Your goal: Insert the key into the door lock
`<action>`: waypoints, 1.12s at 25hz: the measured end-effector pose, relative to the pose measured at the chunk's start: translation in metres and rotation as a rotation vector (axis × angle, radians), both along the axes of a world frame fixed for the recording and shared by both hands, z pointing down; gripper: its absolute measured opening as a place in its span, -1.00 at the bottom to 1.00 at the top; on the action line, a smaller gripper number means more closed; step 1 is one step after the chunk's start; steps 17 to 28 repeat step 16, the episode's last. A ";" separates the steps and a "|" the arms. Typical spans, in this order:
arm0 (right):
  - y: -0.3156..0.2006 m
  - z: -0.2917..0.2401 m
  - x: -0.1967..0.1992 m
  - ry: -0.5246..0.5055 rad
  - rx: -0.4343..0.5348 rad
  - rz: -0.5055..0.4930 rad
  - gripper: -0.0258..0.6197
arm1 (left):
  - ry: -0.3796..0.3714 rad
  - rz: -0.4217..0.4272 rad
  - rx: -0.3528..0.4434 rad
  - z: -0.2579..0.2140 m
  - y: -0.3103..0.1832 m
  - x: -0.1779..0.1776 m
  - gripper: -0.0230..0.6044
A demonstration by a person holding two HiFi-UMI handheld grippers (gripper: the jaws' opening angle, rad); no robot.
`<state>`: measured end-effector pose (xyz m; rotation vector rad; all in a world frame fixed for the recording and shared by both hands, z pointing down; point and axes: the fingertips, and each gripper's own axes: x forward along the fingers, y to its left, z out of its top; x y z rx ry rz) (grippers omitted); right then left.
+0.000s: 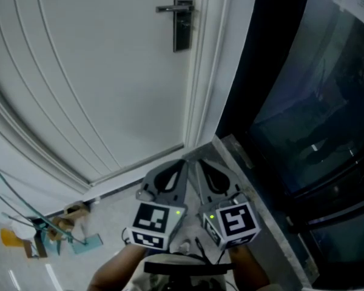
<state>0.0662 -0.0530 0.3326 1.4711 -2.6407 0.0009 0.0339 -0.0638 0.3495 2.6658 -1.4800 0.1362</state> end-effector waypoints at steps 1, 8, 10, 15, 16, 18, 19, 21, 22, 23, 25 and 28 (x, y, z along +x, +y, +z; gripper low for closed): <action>0.002 0.001 0.001 0.001 -0.005 0.001 -0.89 | 0.005 -0.002 -0.008 0.000 0.003 0.000 -0.90; 0.013 0.004 0.003 0.002 -0.010 0.003 -0.89 | 0.007 -0.005 0.004 -0.003 0.014 0.002 -0.90; 0.015 0.002 0.003 0.001 -0.006 0.002 -0.89 | 0.006 -0.004 0.010 -0.004 0.015 0.002 -0.90; 0.017 -0.001 0.003 0.001 0.006 0.006 -0.89 | 0.011 0.002 0.005 -0.006 0.019 0.004 -0.90; 0.018 -0.001 0.004 0.001 0.007 0.006 -0.89 | 0.013 0.003 0.002 -0.006 0.020 0.005 -0.90; 0.018 -0.001 0.004 0.001 0.007 0.006 -0.89 | 0.013 0.003 0.002 -0.006 0.020 0.005 -0.90; 0.018 -0.001 0.004 0.001 0.007 0.006 -0.89 | 0.013 0.003 0.002 -0.006 0.020 0.005 -0.90; 0.018 -0.001 0.004 0.001 0.007 0.006 -0.89 | 0.013 0.003 0.002 -0.006 0.020 0.005 -0.90; 0.018 -0.001 0.004 0.001 0.007 0.006 -0.89 | 0.013 0.003 0.002 -0.006 0.020 0.005 -0.90; 0.018 -0.001 0.004 0.001 0.007 0.006 -0.89 | 0.013 0.003 0.002 -0.006 0.020 0.005 -0.90; 0.018 -0.001 0.004 0.001 0.007 0.006 -0.89 | 0.013 0.003 0.002 -0.006 0.020 0.005 -0.90; 0.018 -0.001 0.004 0.001 0.007 0.006 -0.89 | 0.013 0.003 0.002 -0.006 0.020 0.005 -0.90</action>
